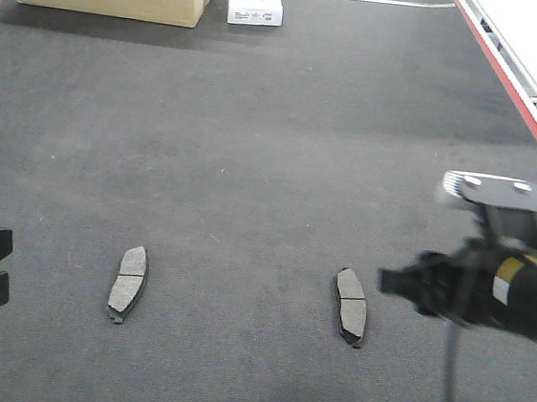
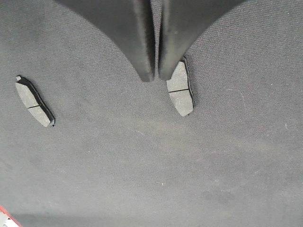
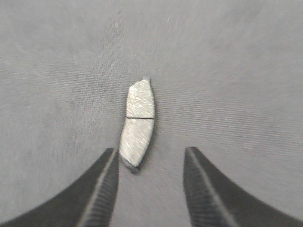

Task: Move and align brake pads A on conveyor
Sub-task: 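Raise both open grippers above the two placed pads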

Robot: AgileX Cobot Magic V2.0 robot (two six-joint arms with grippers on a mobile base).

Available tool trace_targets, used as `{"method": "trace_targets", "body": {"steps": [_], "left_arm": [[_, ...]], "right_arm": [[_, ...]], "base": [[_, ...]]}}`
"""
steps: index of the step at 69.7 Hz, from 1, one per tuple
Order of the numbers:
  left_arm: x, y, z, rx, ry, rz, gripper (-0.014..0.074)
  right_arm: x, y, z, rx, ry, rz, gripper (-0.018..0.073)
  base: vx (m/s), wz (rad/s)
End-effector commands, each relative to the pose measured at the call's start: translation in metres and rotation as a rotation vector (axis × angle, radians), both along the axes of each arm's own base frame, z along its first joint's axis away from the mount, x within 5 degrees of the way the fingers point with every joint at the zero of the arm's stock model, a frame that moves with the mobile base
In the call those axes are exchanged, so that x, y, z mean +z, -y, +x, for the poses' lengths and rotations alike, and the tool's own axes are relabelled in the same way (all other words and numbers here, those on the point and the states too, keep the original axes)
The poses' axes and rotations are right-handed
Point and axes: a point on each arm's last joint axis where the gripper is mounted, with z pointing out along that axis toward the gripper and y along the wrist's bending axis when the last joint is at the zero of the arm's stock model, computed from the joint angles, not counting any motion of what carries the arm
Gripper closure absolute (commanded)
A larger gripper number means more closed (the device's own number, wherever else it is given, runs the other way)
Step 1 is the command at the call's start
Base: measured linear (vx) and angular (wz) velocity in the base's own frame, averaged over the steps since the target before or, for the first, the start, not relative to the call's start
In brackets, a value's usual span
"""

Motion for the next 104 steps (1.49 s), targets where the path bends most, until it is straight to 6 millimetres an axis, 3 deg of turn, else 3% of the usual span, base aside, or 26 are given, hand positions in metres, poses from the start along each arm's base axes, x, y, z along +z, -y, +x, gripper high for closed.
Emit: {"method": "trace_targets", "body": {"steps": [1, 23, 33, 104], "left_arm": [[0.014, 0.002, 0.002, -0.004, 0.079, -0.040, 0.0604], [0.014, 0.002, 0.002, -0.004, 0.079, -0.040, 0.0604], [0.014, 0.002, 0.002, -0.004, 0.079, -0.040, 0.0604], [0.014, 0.002, 0.002, -0.004, 0.079, -0.040, 0.0604]], "right_arm": [[0.024, 0.008, -0.017, 0.030, 0.158, 0.016, 0.0312], [0.032, 0.032, -0.078, 0.030, 0.321, 0.073, 0.0553], [0.034, 0.038, -0.093, 0.031, 0.380, 0.096, 0.0569], [0.038, 0.041, -0.100, 0.028, 0.409, 0.107, 0.0569]], "base": [[0.00, 0.00], [0.00, 0.00], [0.00, 0.00], [0.00, 0.00]]}}
